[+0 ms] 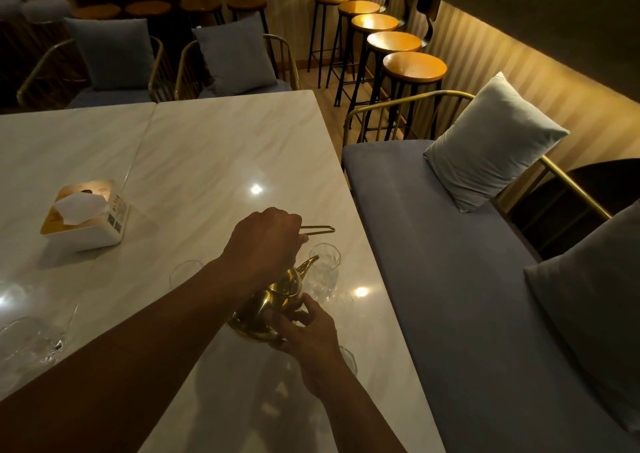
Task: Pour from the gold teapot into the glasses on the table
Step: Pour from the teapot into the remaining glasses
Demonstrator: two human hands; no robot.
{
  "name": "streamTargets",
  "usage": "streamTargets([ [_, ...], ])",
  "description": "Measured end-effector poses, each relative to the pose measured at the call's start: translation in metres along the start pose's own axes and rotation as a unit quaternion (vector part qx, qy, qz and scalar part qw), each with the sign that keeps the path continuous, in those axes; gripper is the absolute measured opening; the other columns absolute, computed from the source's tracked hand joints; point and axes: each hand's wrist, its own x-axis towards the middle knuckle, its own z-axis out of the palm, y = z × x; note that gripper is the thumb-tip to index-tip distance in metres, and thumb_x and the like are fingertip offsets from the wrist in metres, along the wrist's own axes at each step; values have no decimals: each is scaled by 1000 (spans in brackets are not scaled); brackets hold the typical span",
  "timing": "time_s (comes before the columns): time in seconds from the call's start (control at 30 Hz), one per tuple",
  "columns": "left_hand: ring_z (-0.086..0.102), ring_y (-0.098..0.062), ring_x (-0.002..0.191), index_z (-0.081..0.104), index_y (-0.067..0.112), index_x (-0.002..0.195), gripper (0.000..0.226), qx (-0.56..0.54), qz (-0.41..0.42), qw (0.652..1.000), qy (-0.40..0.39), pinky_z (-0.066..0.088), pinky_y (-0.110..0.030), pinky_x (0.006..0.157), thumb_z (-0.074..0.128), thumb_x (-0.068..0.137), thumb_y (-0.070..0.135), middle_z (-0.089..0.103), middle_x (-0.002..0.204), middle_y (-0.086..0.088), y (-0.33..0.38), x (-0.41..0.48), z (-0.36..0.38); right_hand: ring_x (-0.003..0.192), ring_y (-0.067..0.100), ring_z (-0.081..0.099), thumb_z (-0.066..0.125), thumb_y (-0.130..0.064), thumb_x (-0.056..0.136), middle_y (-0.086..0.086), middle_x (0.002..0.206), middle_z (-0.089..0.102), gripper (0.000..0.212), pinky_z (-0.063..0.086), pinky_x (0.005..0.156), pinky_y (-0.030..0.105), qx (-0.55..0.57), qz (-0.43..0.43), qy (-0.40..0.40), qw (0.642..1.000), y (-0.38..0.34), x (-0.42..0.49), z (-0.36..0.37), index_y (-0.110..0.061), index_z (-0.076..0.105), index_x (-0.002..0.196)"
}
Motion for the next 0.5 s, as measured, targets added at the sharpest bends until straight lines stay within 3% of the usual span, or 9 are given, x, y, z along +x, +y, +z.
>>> streamTargets([
  [0.27,68,-20,74,71,15,106,32,13,6,1000,-5,42,-26,60,57,97,42,71,89,-3,-1,3,2,103,24,67,92,-45,52,2,120,66,83,61,77,43,2,-2,-8,1000,-1,-1,-1,-27,58,126],
  [0.5,68,-19,76,71,15,109,33,18,13,1000,0,38,-25,60,56,97,42,72,91,-2,2,5,1,102,24,68,92,-42,55,2,120,66,79,61,77,43,10,3,-10,1000,-3,-1,-1,-27,58,125],
])
